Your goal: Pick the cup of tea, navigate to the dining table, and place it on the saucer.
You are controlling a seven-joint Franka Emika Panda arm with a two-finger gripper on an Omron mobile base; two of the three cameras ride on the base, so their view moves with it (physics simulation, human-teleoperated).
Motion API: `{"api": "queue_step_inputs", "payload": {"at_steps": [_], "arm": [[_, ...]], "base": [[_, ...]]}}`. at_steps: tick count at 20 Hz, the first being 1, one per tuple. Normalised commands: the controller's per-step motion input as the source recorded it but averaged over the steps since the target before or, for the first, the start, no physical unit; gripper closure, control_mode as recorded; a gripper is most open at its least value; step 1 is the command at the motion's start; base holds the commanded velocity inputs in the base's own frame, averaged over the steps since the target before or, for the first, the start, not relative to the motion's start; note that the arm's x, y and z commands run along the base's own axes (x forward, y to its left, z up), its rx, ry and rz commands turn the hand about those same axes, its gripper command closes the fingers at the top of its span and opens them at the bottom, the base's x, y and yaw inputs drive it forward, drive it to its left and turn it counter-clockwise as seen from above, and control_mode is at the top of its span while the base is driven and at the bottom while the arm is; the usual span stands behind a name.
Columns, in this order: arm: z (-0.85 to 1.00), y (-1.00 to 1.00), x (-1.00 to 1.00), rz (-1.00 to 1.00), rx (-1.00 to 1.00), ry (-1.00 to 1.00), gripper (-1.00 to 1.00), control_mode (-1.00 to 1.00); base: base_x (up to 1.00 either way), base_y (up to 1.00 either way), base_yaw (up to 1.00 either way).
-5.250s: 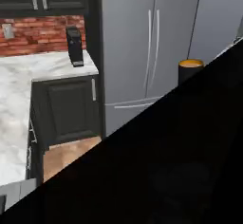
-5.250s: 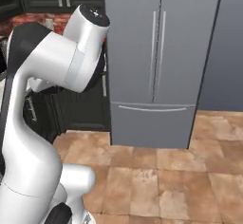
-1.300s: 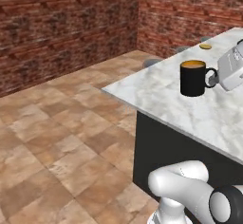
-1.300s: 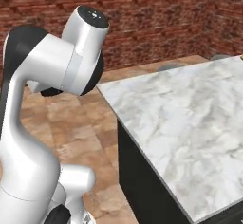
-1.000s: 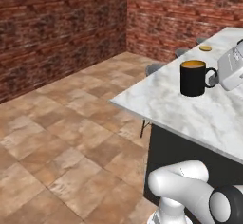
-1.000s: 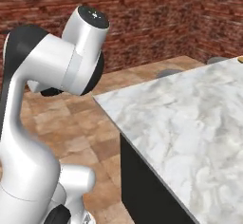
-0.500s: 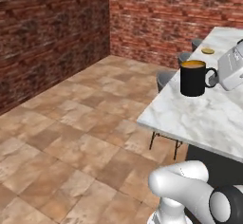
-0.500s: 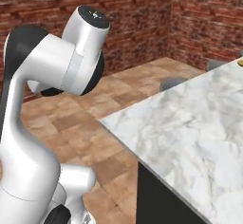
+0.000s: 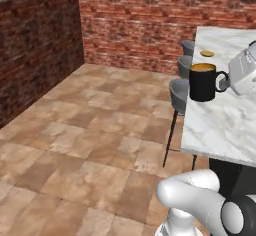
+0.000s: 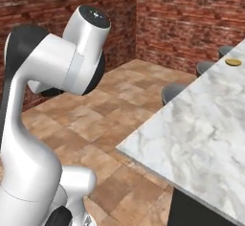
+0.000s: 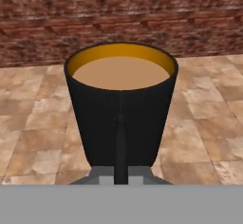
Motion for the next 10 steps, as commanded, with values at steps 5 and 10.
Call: {"api": "queue_step_inputs", "payload": {"at_steps": [5, 10], "arm": [[0.00, 0.00, 0.00, 0.00, 0.00, 0.00, 1.00, 1.00], [0.00, 0.00, 0.00, 0.00, 0.00, 0.00, 1.00, 1.00]], "base": [[1.00, 1.00, -0.56], [0.99, 0.99, -0.61]]}}
